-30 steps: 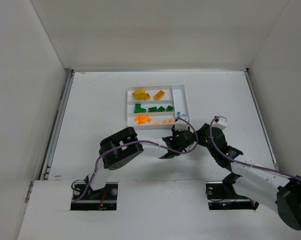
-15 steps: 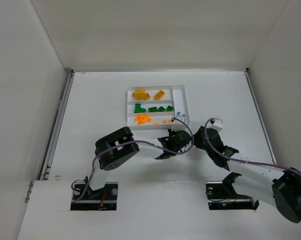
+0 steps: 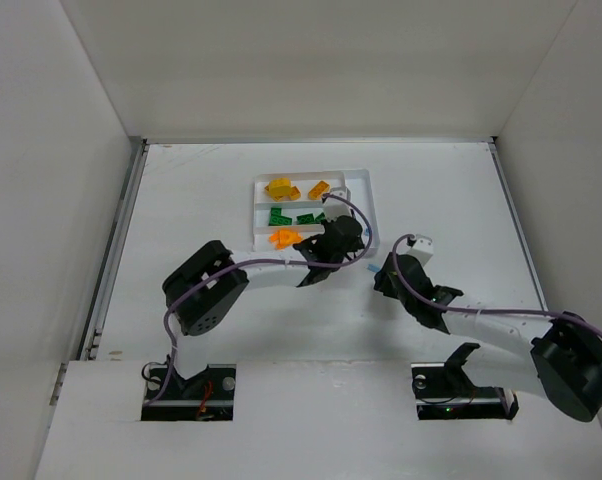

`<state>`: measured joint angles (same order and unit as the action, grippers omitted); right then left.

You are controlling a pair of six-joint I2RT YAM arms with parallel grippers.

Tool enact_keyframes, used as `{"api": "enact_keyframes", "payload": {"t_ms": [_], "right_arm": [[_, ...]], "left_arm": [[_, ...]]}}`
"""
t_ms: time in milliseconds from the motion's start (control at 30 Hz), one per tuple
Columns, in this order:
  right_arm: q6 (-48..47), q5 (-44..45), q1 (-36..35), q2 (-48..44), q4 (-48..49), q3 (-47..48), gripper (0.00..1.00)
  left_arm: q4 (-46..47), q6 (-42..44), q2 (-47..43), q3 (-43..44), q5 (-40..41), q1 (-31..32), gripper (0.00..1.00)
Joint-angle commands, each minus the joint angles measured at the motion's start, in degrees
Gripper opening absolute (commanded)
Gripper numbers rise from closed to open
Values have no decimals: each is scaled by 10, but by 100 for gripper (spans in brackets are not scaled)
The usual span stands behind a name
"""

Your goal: Sort the legos into containers by color

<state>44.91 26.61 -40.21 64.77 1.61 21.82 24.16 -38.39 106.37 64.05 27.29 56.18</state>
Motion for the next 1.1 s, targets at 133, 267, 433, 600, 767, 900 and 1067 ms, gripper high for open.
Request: {"api": "enact_keyframes", "payload": {"t_ms": [133, 267, 433, 600, 767, 900, 1067], "right_arm": [[7, 25, -5, 17, -3, 30, 44], [4, 25, -5, 32, -3, 40, 44], [-3, 25, -5, 64, -6, 58, 45], [-2, 27, -5, 78, -13, 67, 43], [1, 34, -5, 90, -23, 75, 39], [2, 36, -5, 107, -38, 88, 37], [6, 47, -6, 134, -62, 110, 35]], "left_arm": [[-2, 24, 77, 95, -56, -35, 11], [-11, 35, 100, 122, -56, -43, 16], [-18, 45, 98, 128, -58, -50, 28], [-9, 46, 49, 92, -56, -56, 34], [26, 24, -34, 0, -59, -74, 34], [44, 17, -112, -79, -53, -82, 34], [55, 18, -213, -168, -45, -84, 35]]}}
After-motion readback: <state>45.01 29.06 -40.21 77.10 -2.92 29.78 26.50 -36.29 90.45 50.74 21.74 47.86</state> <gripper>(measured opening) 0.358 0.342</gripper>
